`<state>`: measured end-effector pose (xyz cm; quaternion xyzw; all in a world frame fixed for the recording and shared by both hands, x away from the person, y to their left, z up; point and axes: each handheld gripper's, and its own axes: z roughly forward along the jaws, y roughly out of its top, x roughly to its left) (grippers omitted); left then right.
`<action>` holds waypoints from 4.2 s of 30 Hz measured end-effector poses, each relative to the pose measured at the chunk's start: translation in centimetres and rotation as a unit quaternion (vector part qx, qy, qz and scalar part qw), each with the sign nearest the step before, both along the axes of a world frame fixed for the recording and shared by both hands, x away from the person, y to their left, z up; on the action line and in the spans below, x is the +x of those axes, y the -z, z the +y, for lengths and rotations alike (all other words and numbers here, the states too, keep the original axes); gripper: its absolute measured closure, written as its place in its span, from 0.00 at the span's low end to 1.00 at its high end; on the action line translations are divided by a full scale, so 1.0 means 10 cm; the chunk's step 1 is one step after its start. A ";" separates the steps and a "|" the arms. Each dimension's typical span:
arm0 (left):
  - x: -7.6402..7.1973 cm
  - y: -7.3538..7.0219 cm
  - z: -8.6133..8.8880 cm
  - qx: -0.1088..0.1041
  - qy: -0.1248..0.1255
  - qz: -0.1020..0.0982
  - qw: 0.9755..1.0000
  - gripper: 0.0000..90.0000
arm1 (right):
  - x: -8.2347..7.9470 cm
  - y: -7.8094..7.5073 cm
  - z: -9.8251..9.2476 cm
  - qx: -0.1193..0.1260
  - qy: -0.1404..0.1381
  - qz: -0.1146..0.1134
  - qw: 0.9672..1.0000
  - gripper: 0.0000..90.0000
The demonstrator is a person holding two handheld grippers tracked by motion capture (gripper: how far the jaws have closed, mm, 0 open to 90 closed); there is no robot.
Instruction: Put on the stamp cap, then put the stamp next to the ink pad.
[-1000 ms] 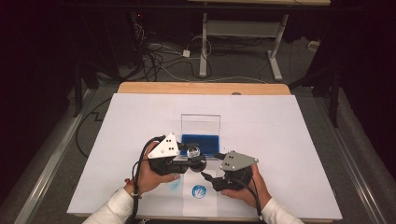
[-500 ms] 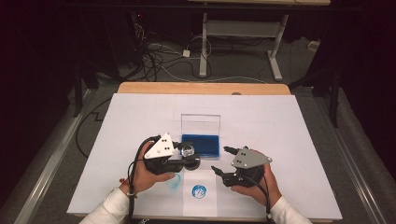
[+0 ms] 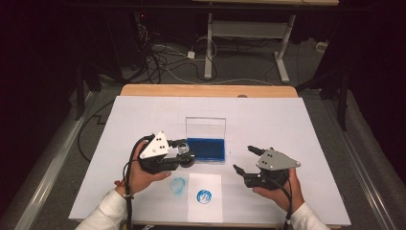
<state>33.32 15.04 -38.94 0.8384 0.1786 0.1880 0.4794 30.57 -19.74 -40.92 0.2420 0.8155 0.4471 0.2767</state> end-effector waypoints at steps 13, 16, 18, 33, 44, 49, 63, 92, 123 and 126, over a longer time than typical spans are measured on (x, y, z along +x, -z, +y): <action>0.04 -0.04 0.13 -0.005 -0.022 -0.007 1.000 0.61 | -0.12 0.08 -0.23 -0.012 0.042 -0.007 0.999 0.26; 0.05 -0.05 0.15 -0.006 -0.027 -0.006 1.000 0.61 | -0.15 0.10 -0.27 -0.019 0.050 -0.010 0.999 0.25; 0.06 -0.05 0.17 -0.005 -0.030 -0.006 1.000 0.61 | -0.17 0.12 -0.30 -0.016 0.054 -0.009 0.998 0.24; 0.23 -0.01 0.23 0.008 -0.056 -0.002 0.998 0.61 | -0.29 0.21 -0.44 -0.031 0.075 -0.011 0.997 0.21; 0.39 0.06 0.27 0.025 -0.075 0.011 0.997 0.61 | -0.27 0.21 -0.47 -0.026 0.077 -0.011 0.997 0.21; 0.47 0.11 0.28 0.030 -0.081 0.023 0.996 0.61 | -0.28 0.22 -0.48 -0.028 0.075 -0.009 0.997 0.21; 0.70 0.34 0.22 0.058 -0.094 0.055 0.992 0.61 | -0.28 0.24 -0.45 -0.039 0.080 -0.007 0.996 0.22; 0.84 0.59 0.09 0.095 -0.097 0.081 0.987 0.60 | -0.28 0.26 -0.44 -0.050 0.073 -0.003 0.996 0.23; 0.81 0.56 0.13 0.076 -0.099 0.075 0.989 0.55 | -0.29 0.26 -0.43 -0.053 0.068 -0.002 0.996 0.23; 0.80 0.54 0.14 0.072 -0.101 0.073 0.990 0.54 | -0.29 0.27 -0.43 -0.053 0.067 -0.002 0.996 0.23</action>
